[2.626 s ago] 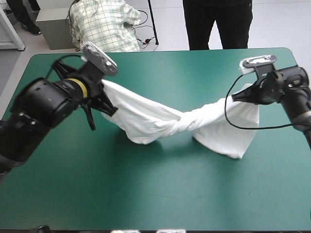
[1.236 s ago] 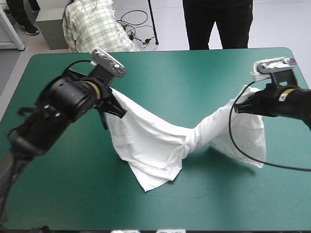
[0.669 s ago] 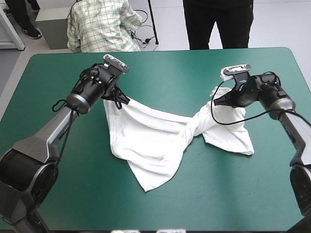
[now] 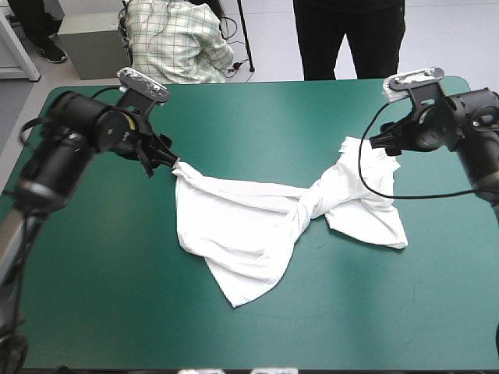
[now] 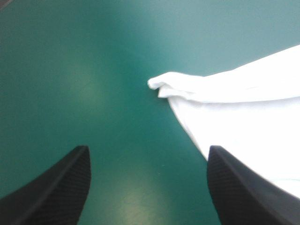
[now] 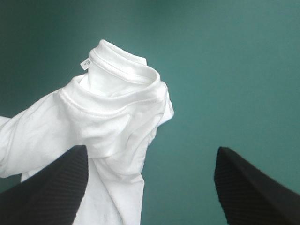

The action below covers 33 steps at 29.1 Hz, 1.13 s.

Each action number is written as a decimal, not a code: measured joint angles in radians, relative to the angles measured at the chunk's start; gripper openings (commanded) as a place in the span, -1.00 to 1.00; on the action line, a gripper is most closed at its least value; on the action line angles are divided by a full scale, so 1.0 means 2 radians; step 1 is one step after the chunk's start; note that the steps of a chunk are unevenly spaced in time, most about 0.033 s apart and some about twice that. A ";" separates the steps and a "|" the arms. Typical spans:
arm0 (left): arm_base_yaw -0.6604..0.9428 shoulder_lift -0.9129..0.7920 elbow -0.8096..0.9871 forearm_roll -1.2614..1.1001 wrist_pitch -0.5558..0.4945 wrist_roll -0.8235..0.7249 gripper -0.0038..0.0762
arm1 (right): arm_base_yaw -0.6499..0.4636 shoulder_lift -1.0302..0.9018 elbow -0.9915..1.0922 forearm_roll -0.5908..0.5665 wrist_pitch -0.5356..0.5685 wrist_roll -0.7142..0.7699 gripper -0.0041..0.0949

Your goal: Fold the cloth

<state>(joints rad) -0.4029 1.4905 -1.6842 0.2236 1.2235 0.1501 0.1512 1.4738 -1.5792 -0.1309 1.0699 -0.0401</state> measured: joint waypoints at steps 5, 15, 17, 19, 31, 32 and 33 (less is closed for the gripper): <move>-0.082 -0.122 0.077 -0.029 0.005 0.025 0.37 | 0.000 -0.082 0.040 -0.009 0.012 0.007 0.49; -0.260 -0.147 0.267 -0.030 0.002 0.029 0.37 | 0.000 -0.192 0.171 -0.031 0.013 0.029 0.49; -0.279 -0.147 0.299 -0.034 -0.023 0.029 0.37 | 0.000 -0.200 0.187 -0.032 0.013 0.031 0.49; -0.289 -0.145 0.325 -0.045 -0.048 0.031 0.37 | 0.000 -0.203 0.195 -0.032 0.013 0.032 0.49; -0.293 -0.041 0.378 -0.112 -0.158 0.100 0.37 | 0.000 -0.198 0.198 -0.031 0.008 0.038 0.49; -0.293 -0.034 0.378 -0.112 -0.163 0.104 0.37 | 0.000 -0.195 0.198 -0.030 0.008 0.038 0.49; -0.293 -0.026 0.378 -0.117 -0.168 0.107 0.37 | 0.000 -0.192 0.198 -0.030 0.008 0.038 0.49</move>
<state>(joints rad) -0.9884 1.4383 -0.9283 -0.0102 0.8873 0.3644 0.1512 1.0892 -1.1841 -0.1913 1.0850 0.0354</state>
